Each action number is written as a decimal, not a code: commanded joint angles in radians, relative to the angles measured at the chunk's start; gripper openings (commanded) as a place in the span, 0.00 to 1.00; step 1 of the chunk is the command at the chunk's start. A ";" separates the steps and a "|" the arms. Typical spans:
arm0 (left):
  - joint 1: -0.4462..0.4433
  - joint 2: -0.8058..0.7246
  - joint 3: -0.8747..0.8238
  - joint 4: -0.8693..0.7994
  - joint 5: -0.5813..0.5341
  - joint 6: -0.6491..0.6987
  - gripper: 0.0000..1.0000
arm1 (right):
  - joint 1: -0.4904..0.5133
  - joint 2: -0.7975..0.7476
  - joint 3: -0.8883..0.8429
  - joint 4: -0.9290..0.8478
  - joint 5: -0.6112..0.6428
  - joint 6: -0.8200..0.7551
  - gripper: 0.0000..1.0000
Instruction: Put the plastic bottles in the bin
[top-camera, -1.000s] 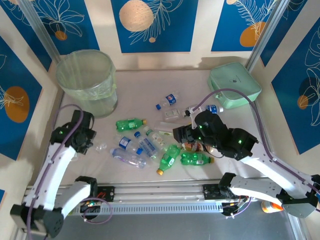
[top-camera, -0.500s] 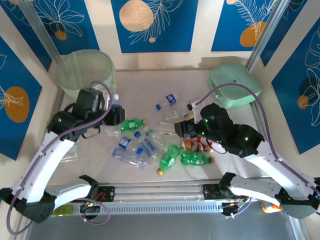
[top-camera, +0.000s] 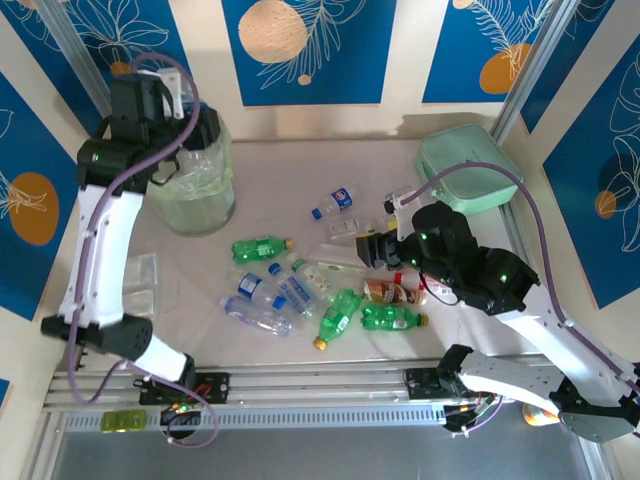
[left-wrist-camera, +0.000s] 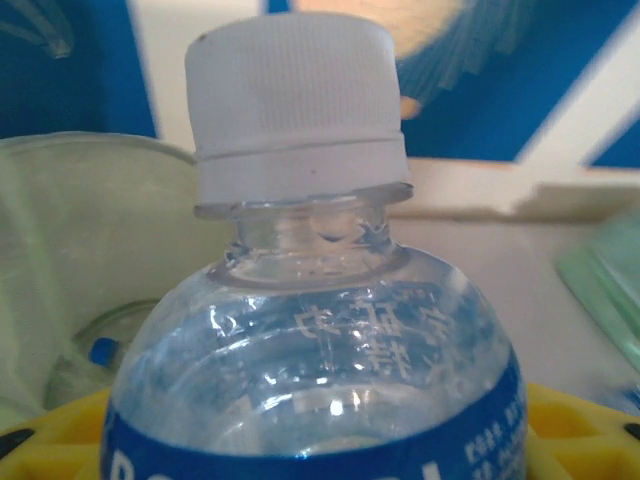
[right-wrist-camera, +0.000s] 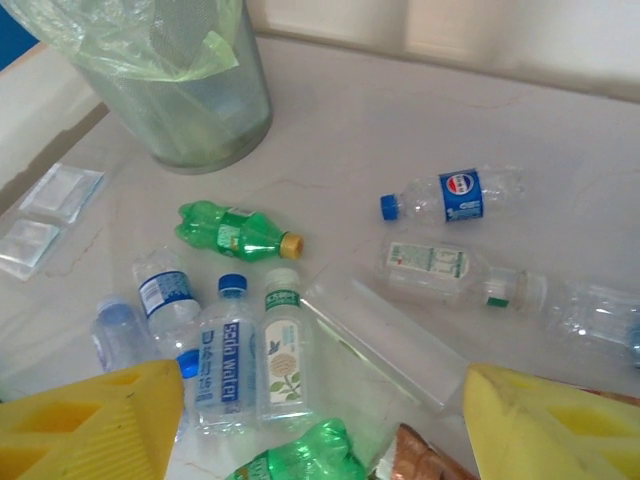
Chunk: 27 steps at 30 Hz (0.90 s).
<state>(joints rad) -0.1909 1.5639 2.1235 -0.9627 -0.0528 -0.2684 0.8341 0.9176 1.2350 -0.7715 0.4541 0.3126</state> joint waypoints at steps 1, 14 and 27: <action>0.096 0.074 0.043 0.038 -0.002 -0.146 0.28 | -0.022 -0.016 0.018 -0.012 0.064 -0.046 0.75; 0.262 0.425 0.197 -0.052 0.018 -0.453 0.28 | -0.089 -0.068 -0.073 -0.018 0.058 0.026 0.75; 0.266 0.586 0.219 -0.123 -0.002 -0.486 0.51 | -0.090 -0.050 -0.111 0.012 0.075 0.045 0.75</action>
<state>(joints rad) 0.0677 2.1216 2.2948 -1.0443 -0.0334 -0.7368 0.7475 0.8711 1.1316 -0.7769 0.5030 0.3481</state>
